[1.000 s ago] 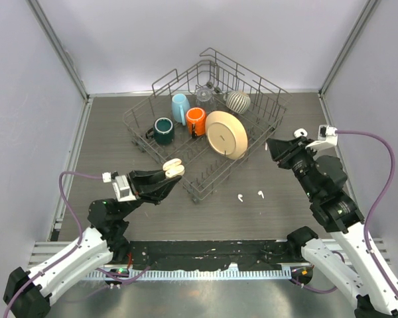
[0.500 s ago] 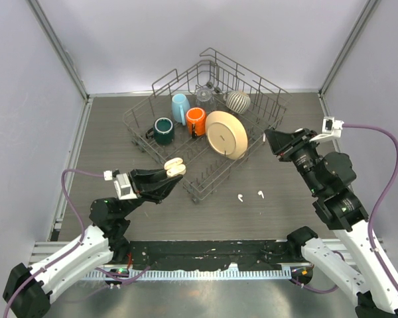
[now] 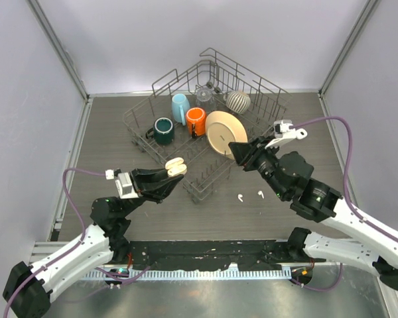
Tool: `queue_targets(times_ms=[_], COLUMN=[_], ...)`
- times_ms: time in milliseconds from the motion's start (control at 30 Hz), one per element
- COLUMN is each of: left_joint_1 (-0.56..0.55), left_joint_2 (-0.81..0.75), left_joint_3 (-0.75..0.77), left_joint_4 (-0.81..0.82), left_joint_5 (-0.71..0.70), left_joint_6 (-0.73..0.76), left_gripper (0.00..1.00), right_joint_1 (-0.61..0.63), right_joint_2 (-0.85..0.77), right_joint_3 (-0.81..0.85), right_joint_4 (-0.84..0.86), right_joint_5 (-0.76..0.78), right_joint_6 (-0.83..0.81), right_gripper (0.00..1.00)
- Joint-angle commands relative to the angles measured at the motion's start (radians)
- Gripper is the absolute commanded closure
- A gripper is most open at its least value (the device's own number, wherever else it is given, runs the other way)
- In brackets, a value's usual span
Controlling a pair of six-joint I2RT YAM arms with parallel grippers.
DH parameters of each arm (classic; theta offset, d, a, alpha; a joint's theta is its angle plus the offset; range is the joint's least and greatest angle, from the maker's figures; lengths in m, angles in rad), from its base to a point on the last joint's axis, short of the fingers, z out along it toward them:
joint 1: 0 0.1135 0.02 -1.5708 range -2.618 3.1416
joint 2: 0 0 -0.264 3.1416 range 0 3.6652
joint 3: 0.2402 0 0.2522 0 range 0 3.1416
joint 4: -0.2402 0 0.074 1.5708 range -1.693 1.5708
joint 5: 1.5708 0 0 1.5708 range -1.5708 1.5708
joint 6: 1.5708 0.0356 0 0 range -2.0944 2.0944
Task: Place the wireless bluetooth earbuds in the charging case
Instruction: Place the earbud in the charging case.
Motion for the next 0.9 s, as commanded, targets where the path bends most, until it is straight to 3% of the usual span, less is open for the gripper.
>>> queue_targets(times_ms=[0,500,867], left_joint_1=[0.001,0.001,0.001], left_joint_2=[-0.002,0.027,0.027], left_joint_3=[0.018,0.019,0.019], left_joint_4=[0.061,0.068,0.069], left_joint_5=[-0.006,0.005,0.008], left_joint_6=[0.002,0.014,0.008], left_gripper=[1.00,1.00,1.00], right_joint_1=[0.077,0.411,0.474], right_joint_2=[0.028,0.209,0.312], right_joint_3=[0.033,0.076,0.111], right_joint_4=[0.159,0.463,0.559], right_joint_5=[0.160,0.287,0.261], right_joint_6=[-0.078,-0.247,-0.284], right_gripper=[0.99,0.99,0.99])
